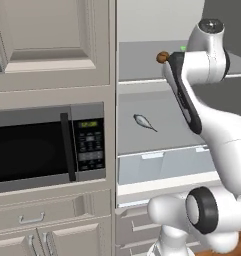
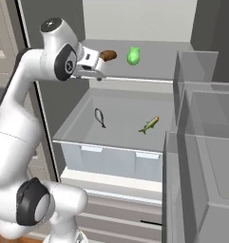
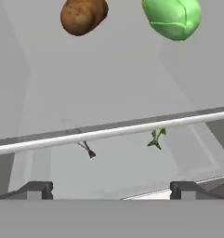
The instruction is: Gather the potato and corn from the fridge and place them on a tray on the dining counter. Then gather the fishs from the fridge and place them on the other tray.
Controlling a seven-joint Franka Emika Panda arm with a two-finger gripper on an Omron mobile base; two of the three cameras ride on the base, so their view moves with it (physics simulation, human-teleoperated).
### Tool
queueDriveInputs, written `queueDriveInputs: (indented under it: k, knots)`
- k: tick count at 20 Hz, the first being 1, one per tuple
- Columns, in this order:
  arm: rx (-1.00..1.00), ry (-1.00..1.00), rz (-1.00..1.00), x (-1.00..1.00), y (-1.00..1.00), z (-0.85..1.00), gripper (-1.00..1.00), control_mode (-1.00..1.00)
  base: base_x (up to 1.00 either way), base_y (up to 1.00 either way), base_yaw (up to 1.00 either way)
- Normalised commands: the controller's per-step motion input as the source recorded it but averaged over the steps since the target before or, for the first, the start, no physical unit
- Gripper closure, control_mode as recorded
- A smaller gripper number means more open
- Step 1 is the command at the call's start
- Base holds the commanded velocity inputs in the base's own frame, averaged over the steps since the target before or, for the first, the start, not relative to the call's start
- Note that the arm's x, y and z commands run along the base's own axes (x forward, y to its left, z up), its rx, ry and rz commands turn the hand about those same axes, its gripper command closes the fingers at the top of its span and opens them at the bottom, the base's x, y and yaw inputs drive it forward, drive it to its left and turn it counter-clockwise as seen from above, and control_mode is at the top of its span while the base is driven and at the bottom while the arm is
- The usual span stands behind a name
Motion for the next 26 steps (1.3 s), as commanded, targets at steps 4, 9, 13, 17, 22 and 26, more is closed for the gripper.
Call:
queueDriveInputs:
  k: [4, 9, 13, 17, 22, 26]
  knots:
    - [0.0, -0.22, -0.02, 0.59, 0.19, 0.66, -1.0, -1.0, 0.0, 0.0, 0.0]
    - [-0.01, -0.13, -0.02, 0.62, 0.07, 0.3, -1.0, -1.0, 0.0, 0.0, 0.0]
    - [0.02, 0.07, -0.06, 0.66, -0.16, 0.23, -1.0, -1.0, 0.0, 0.0, 0.0]
    - [0.0, -0.01, 0.0, 0.58, 0.0, -0.09, -1.0, -1.0, 0.0, 0.0, 0.0]
    - [0.0, 0.0, 0.0, 0.67, 0.0, -0.12, -1.0, -1.0, 0.0, 0.0, 0.0]
    - [0.0, 0.04, -0.04, 0.8, 0.0, -0.11, -1.0, -1.0, 0.0, 0.0, 0.0]
